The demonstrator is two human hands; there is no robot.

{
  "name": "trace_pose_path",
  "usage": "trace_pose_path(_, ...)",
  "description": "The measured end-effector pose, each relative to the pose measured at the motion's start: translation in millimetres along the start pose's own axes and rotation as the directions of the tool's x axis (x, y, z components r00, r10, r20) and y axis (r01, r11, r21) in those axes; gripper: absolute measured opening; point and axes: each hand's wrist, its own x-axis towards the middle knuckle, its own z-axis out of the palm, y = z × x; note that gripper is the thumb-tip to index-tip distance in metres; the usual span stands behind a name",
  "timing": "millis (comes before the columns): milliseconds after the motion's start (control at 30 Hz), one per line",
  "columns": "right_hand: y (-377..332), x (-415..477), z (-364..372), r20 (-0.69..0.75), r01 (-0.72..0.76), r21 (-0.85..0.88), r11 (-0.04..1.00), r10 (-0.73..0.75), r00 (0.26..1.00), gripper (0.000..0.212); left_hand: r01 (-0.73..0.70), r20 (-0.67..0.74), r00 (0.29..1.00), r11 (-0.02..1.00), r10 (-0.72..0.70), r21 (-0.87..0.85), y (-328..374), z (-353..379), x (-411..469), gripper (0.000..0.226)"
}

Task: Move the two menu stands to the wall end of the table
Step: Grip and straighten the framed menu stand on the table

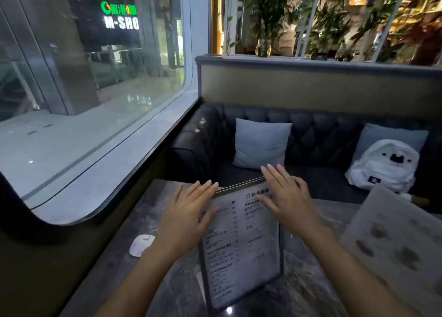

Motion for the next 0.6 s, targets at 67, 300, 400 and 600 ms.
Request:
trace_pose_path(67,1,2,2,0.028,0.000,0.003,1.000,0.000,1.000,0.060,-0.038,-0.057,0.998,0.999,0.039,0.009,-1,-1,1,0.042)
trace_pose_path(300,1,10,2,-0.114,-0.031,0.044,0.999,0.036,0.993,0.042,0.012,-0.279,0.960,1.000,-0.013,-0.004,0,-8,5,0.014)
trace_pose_path(400,-1,16,2,-0.166,-0.062,0.069,0.996,0.073,0.983,0.036,0.059,-0.279,0.958,0.998,-0.061,-0.017,4,-11,7,0.004)
trace_pose_path(600,-1,24,-2,-0.184,-0.116,0.094,0.989,0.132,0.974,0.033,0.120,-0.249,0.962,0.993,-0.116,-0.002,8,-11,16,0.006)
